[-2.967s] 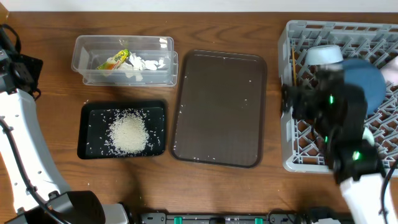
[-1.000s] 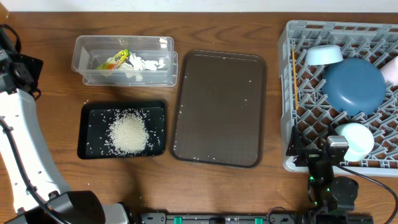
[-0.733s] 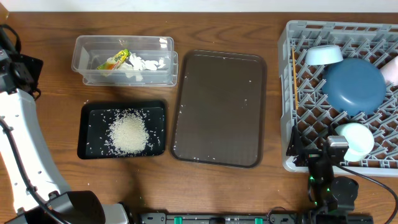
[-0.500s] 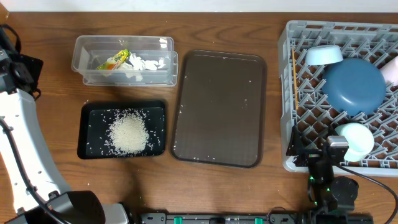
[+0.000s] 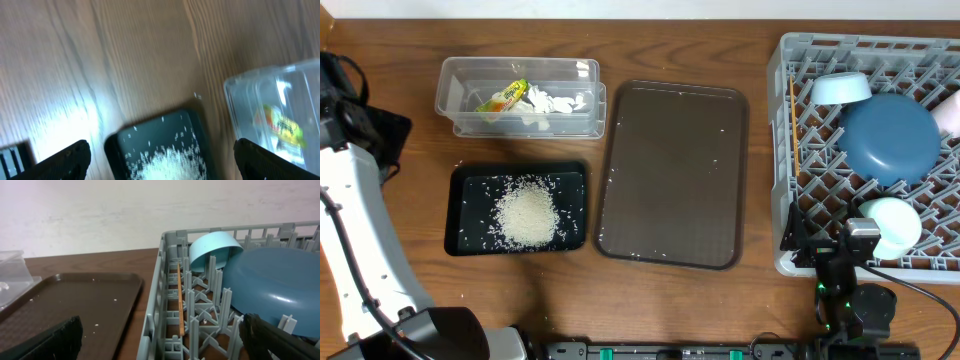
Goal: Sort waste into correct bins and load items into the dishwasher rack
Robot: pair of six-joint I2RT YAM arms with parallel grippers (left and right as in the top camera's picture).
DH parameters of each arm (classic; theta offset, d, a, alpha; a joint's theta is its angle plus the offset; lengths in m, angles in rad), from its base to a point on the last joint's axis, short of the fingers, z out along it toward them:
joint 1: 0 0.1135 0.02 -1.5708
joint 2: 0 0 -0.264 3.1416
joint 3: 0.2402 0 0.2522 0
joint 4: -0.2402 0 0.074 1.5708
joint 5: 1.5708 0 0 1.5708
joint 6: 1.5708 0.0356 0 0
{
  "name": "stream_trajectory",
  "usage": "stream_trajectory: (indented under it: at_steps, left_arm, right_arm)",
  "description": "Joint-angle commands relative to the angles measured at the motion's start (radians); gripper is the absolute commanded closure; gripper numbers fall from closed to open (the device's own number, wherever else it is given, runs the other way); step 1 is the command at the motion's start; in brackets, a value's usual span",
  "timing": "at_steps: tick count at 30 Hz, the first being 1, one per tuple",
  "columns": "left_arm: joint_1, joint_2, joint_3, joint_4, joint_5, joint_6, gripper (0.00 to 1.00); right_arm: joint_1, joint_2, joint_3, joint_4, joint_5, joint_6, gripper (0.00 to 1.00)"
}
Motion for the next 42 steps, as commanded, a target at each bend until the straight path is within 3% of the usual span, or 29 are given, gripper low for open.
stream_trajectory:
  at_steps: [1, 5, 13, 23, 27, 32, 42]
  left_arm:
    - [-0.034, -0.011, -0.057, 0.006, 0.075, -0.001, 0.07]
    - [-0.100, -0.071, -0.197, 0.127, 0.068, 0.005, 0.07]
    - [-0.263, -0.328, -0.621, 0.583, 0.060, 0.061, 0.07]
    - [-0.363, -0.830, -1.218, 1.034, 0.060, 0.153, 0.07]
    - [-0.363, -0.967, -1.365, 1.165, 0.061, 0.153, 0.07]
    - [-0.363, -1.051, -1.455, 1.245, 0.069, 0.172, 0.07]
    - [-0.363, -1.226, -1.573, 1.245, 0.072, 0.240, 0.07]
  right_arm:
    - [-0.013, -0.007, -0.001, -0.004, -0.007, -0.014, 0.01]
    - [-0.013, -0.007, -0.001, -0.004, -0.007, -0.014, 0.01]
    - [-0.013, -0.007, -0.001, -0.004, -0.007, -0.014, 0.01]
    - [-0.013, -0.007, -0.001, -0.004, -0.007, -0.014, 0.01]
    - [-0.013, -0.007, -0.001, -0.004, -0.007, -0.014, 0.01]
    - [-0.013, -0.007, -0.001, -0.004, -0.007, -0.014, 0.01]
    - [-0.013, -0.007, -0.001, -0.004, -0.007, -0.014, 0.01]
